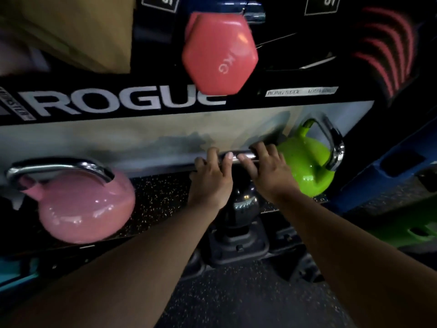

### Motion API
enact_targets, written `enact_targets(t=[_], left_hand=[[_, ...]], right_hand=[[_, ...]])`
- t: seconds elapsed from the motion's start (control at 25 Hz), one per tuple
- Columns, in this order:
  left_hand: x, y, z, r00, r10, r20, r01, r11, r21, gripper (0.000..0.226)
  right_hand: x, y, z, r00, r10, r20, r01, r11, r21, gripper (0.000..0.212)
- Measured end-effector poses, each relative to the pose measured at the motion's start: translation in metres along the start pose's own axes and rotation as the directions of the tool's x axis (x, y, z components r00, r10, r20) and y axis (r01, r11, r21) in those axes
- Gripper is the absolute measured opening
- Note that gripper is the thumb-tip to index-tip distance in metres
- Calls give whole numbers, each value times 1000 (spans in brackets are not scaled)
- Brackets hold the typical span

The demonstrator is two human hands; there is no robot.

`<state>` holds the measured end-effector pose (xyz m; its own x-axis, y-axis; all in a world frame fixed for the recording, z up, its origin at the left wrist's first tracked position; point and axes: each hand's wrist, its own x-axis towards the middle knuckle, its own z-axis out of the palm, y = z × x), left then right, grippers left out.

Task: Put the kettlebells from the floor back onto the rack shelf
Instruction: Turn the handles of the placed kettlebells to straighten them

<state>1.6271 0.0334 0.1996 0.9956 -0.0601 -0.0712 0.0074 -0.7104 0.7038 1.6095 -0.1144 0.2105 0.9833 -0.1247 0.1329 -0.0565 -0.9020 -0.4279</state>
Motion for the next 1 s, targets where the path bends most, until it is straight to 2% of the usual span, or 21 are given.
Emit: enact_targets(t=[0.12, 0.24, 0.36, 0.44, 0.56, 0.68, 0.76, 0.84, 0.92, 1.0], left_hand=[[2, 9, 13, 987, -157, -25, 146, 955, -260, 50], [9, 17, 17, 971, -218, -96, 169, 916, -364, 51], [35, 25, 15, 967, -245, -62, 184, 852, -490, 55], [41, 30, 22, 949, -309, -70, 230, 825, -516, 65], [25, 37, 42, 919, -366, -145, 233, 804, -547, 73], [28, 42, 42, 918, -367, -149, 221, 787, -576, 67], [37, 36, 34, 959, -257, -119, 172, 861, -478, 62], [41, 27, 33, 980, -176, -93, 119, 892, -437, 65], [33, 28, 38, 972, -219, -84, 156, 872, -464, 75], [26, 33, 41, 967, -245, -74, 182, 860, -477, 80]], right_hand=[[9, 12, -4, 999, -3, 46, -4, 988, 155, 65], [8, 11, -5, 999, 25, 39, -32, 981, 194, 64], [-2, 12, 1, 1000, 22, -18, -19, 983, 182, 53], [3, 22, -4, 998, -2, 55, -13, 961, 276, 43], [10, 29, -18, 984, 43, 173, -121, 874, 471, 31], [-1, 15, -6, 990, 123, 73, -142, 785, 603, 26], [-14, 4, 4, 982, 181, 55, -171, 725, 667, 23], [-15, 4, 5, 963, 231, 141, -256, 609, 751, 19], [-7, 7, 2, 944, 235, 229, -318, 478, 819, 25], [-1, 3, 3, 940, 231, 252, -330, 422, 845, 29]])
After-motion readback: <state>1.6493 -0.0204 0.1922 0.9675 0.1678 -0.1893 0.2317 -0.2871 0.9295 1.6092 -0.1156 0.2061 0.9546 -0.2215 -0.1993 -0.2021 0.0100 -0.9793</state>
